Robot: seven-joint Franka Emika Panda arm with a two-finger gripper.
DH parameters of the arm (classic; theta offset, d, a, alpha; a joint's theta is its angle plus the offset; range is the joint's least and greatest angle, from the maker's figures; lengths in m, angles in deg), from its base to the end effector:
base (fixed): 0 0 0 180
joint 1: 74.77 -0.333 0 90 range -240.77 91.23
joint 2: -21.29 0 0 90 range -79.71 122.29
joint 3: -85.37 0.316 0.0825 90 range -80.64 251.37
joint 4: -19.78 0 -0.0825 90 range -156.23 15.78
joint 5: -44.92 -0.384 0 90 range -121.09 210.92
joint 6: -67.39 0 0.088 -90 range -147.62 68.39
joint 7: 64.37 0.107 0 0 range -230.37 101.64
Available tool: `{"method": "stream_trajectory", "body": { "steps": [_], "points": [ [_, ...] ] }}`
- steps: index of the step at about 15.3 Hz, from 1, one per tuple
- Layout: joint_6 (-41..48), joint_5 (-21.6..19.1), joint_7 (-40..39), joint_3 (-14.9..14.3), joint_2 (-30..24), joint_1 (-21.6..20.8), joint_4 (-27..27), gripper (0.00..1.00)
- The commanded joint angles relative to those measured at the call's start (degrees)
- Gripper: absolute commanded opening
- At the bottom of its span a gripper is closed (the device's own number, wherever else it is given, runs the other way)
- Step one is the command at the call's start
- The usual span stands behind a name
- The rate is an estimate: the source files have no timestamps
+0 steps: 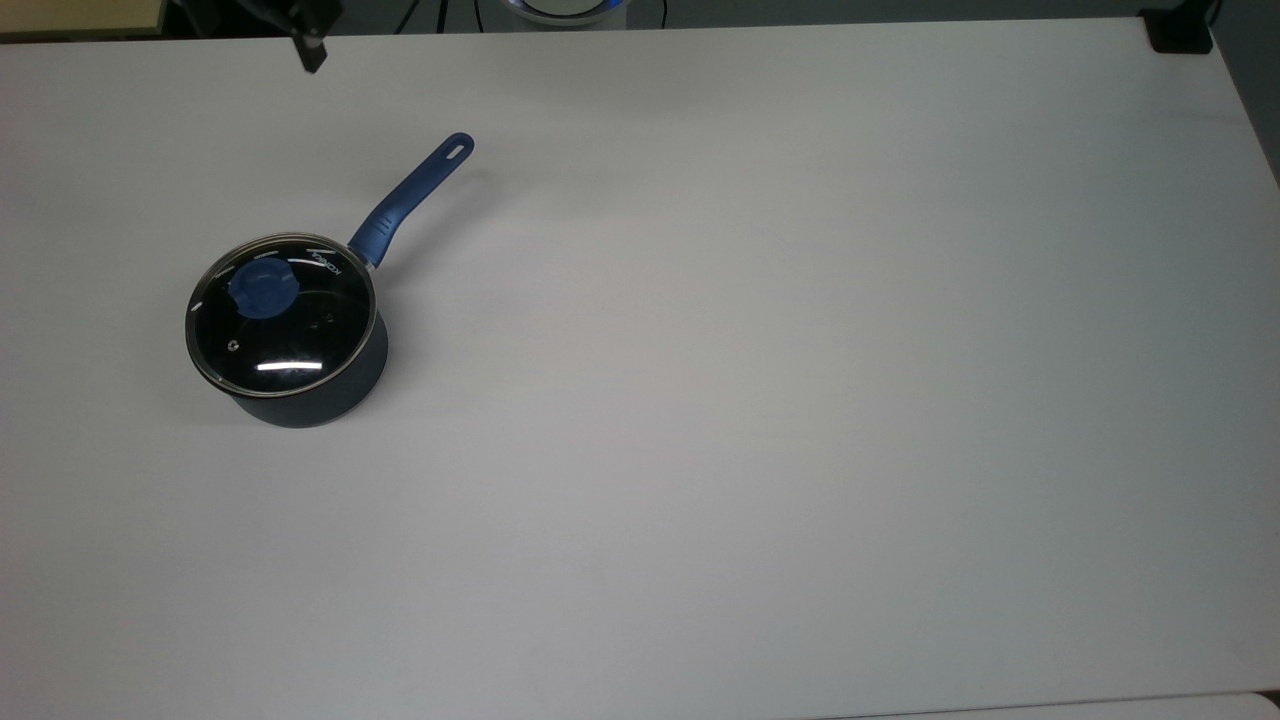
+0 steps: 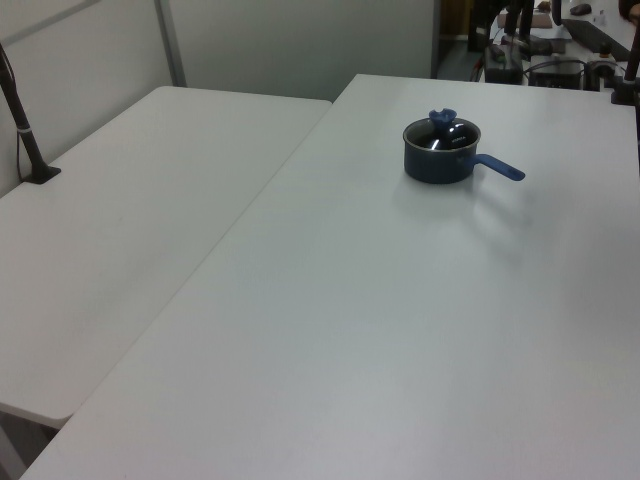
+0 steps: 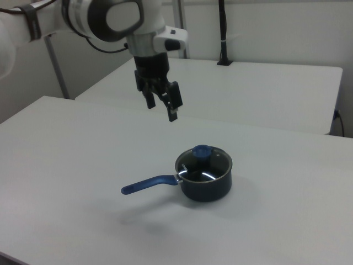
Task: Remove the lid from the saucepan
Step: 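Move the gripper down onto the blue knob of the glass lid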
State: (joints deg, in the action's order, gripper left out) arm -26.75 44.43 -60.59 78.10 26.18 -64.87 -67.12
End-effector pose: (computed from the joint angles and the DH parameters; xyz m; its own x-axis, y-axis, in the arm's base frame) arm 0.5627 -0.1696 0.6084 0.9332 -0.3570 0.0417 -0.3573 -0.9340 -0.0005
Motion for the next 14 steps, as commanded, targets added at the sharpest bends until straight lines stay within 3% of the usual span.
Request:
{"method": "stream_trajectory", "body": {
  "steps": [1, 5, 9, 11, 14],
  "points": [
    [-6.65, -6.17, 0.44, -0.12, 2.93, 3.72, 0.06, 1.0],
    [-8.86, -7.33, 2.97, -0.03, 5.66, 4.34, -0.11, 0.97],
    [-17.64, -5.4, 17.11, 0.32, 11.63, 1.89, 0.06, 0.96],
    [-19.32, -2.34, 18.37, 0.5, 13.91, 0.74, 0.15, 0.96],
    [-21.17, -1.18, 17.58, 0.58, 16.82, 0.21, 0.15, 0.95]
  ]
}}
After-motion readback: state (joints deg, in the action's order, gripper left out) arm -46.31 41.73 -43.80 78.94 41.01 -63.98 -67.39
